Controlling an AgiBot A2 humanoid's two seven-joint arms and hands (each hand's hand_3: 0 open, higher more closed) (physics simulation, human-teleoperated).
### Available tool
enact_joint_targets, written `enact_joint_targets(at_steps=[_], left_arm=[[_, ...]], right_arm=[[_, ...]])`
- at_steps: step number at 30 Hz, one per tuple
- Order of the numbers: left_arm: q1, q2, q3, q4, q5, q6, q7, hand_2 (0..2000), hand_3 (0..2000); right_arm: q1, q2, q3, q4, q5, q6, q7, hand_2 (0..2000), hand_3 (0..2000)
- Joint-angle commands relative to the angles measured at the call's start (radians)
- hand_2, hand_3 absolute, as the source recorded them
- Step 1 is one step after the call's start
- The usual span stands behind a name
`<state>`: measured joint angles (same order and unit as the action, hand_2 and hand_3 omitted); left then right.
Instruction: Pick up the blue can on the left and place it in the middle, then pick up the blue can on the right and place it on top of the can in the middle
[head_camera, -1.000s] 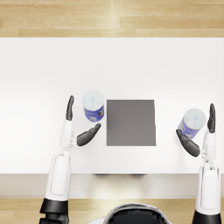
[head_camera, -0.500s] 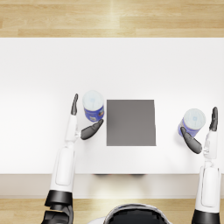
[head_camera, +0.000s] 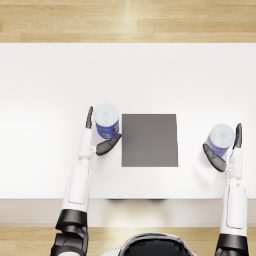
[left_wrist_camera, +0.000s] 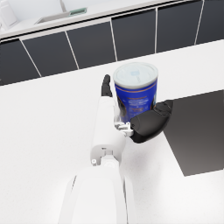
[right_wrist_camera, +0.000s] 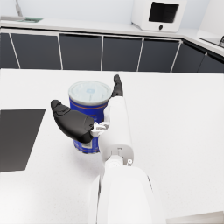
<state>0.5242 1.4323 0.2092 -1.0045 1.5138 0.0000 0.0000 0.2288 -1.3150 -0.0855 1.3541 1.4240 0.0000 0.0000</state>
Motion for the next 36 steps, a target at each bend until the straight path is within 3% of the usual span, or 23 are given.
enact_joint_targets(at_steps=[1,13,32,33,34,35,36], left_arm=[[0.052,0.015,-0.012,0.046,0.000,0.000,0.000,0,0],[0.110,0.047,-0.028,0.154,0.000,0.000,0.000,0,0],[0.164,0.081,-0.033,0.249,0.000,0.002,0.000,0,0],[0.159,0.080,-0.028,0.240,0.000,0.002,0.000,1361,327],[0.153,0.079,-0.033,0.231,0.000,0.000,0.000,2000,653],[0.152,0.079,-0.035,0.222,0.000,-0.006,0.000,2000,980],[0.152,0.080,-0.036,0.222,0.000,-0.009,-0.001,2000,1307]], right_arm=[[0.038,-0.003,0.006,-0.061,0.000,0.000,0.000,0,0],[0.093,-0.024,0.022,-0.195,0.000,-0.006,0.000,0,0],[0.124,-0.046,0.021,-0.243,0.000,-0.001,0.000,0,0],[0.124,-0.046,0.020,-0.243,0.000,-0.002,0.000,0,0],[0.110,-0.047,0.014,-0.214,0.000,-0.002,0.000,1361,327],[0.110,-0.048,0.007,-0.204,0.000,0.009,0.000,2000,653],[0.109,-0.049,0.006,-0.187,0.000,0.036,-0.001,2000,980]])
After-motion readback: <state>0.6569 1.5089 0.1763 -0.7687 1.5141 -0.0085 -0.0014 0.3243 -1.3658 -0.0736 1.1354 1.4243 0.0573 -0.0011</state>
